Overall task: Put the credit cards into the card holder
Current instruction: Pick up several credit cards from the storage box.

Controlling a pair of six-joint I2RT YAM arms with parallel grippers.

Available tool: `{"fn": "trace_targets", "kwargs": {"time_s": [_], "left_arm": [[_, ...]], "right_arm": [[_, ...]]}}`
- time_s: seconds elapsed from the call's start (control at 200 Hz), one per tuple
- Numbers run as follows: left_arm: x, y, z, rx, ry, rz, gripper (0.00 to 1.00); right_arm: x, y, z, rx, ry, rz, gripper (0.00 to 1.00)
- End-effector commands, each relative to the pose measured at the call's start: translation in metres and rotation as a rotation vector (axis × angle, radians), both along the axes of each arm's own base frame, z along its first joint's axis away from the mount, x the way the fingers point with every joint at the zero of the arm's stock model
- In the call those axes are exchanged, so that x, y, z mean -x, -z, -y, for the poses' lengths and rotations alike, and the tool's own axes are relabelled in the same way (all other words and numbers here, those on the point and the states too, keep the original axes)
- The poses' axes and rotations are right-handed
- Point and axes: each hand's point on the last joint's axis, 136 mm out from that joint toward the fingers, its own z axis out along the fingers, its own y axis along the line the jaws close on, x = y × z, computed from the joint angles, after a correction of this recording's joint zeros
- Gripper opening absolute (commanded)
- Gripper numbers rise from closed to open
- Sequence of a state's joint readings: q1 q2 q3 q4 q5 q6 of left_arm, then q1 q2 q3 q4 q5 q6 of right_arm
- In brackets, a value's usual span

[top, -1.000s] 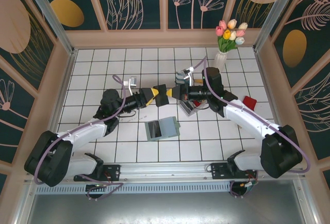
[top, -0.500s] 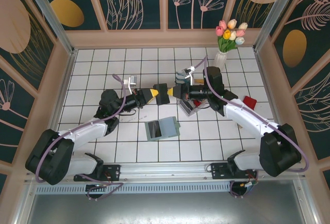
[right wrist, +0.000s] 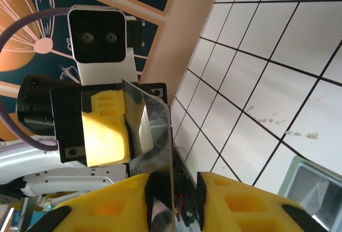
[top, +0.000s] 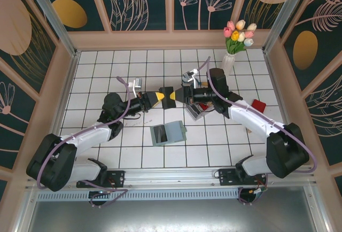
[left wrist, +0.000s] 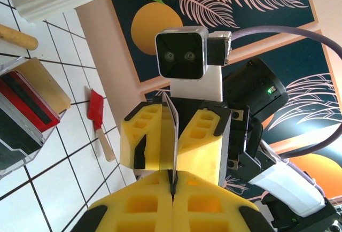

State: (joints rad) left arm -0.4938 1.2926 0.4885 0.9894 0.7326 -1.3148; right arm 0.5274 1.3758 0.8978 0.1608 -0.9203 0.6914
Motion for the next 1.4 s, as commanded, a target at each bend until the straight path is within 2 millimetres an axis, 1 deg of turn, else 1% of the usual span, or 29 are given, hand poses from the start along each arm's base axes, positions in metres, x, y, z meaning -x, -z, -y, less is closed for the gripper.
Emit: {"fn": "trace_targets", "kwargs": {"time_s": [0.0, 0.035, 0.06, 0.095, 0.18, 0.225, 0.365, 0.455, 0.55, 0.626, 0.676, 0.736, 0.811, 0.891, 0.991, 1.031, 1.146, 1.181, 1.306, 1.396], "left_arm": [[0.008, -0.014, 0.001, 0.03, 0.034, 0.058, 0.04], [0.008, -0.015, 0.0, 0.031, 0.032, 0.061, 0.07], [0.008, -0.015, 0.0, 0.031, 0.03, 0.061, 0.09], [0.008, -0.016, 0.0, 0.032, 0.029, 0.063, 0.13], [0.008, -0.018, 0.0, 0.034, 0.032, 0.067, 0.13], [0.008, -0.018, 0.0, 0.034, 0.032, 0.068, 0.16], [0.009, -0.018, 0.0, 0.037, 0.035, 0.07, 0.18], [0.01, -0.021, 0.0, 0.049, 0.041, 0.075, 0.17], [0.01, -0.022, 0.001, 0.053, 0.045, 0.074, 0.12], [0.009, -0.02, 0.001, 0.052, 0.044, 0.063, 0.1], [0.009, -0.018, 0.001, 0.053, 0.044, 0.058, 0.08], [0.008, -0.017, 0.001, 0.054, 0.045, 0.053, 0.07], [0.008, -0.015, 0.002, 0.053, 0.046, 0.046, 0.04], [0.008, -0.014, 0.002, 0.05, 0.049, 0.044, 0.02], [0.007, -0.011, 0.003, 0.045, 0.054, 0.036, 0.02], [0.007, -0.009, 0.003, 0.042, 0.055, 0.031, 0.03], [0.007, -0.009, 0.003, 0.042, 0.054, 0.029, 0.1], [0.007, -0.011, 0.003, 0.044, 0.053, 0.031, 0.13], [0.007, -0.013, 0.003, 0.046, 0.054, 0.036, 0.17], [0.007, -0.014, 0.004, 0.049, 0.059, 0.037, 0.18]], "right_arm": [[-0.009, 0.008, 0.001, 0.055, 0.044, 0.016, 0.21], [-0.009, 0.009, 0.003, 0.057, 0.05, 0.015, 0.16], [-0.01, 0.009, 0.003, 0.057, 0.054, 0.015, 0.15], [-0.009, 0.011, 0.004, 0.058, 0.053, 0.012, 0.15], [-0.006, 0.013, 0.004, 0.058, 0.047, 0.006, 0.14], [-0.006, 0.014, 0.005, 0.061, 0.047, 0.003, 0.14], [-0.007, 0.018, 0.006, 0.074, 0.056, -0.003, 0.15], [-0.007, 0.02, 0.007, 0.076, 0.055, -0.007, 0.16], [-0.007, 0.019, 0.007, 0.076, 0.054, -0.006, 0.21], [-0.007, 0.018, 0.007, 0.071, 0.053, -0.004, 0.21], [-0.007, 0.017, 0.007, 0.068, 0.053, -0.001, 0.24], [-0.007, 0.015, 0.007, 0.063, 0.05, 0.002, 0.25], [-0.005, 0.013, 0.006, 0.049, 0.034, -0.001, 0.31], [-0.003, 0.011, 0.004, 0.037, 0.023, 0.001, 0.32], [-0.007, 0.016, 0.006, 0.069, 0.044, -0.002, 0.32], [-0.009, 0.018, 0.007, 0.081, 0.057, 0.001, 0.29], [-0.013, 0.022, 0.011, 0.108, 0.086, -0.001, 0.2], [-0.013, 0.023, 0.011, 0.111, 0.089, -0.002, 0.19], [-0.011, 0.022, 0.011, 0.101, 0.075, -0.001, 0.17], [-0.01, 0.023, 0.01, 0.102, 0.071, -0.003, 0.18]]}}
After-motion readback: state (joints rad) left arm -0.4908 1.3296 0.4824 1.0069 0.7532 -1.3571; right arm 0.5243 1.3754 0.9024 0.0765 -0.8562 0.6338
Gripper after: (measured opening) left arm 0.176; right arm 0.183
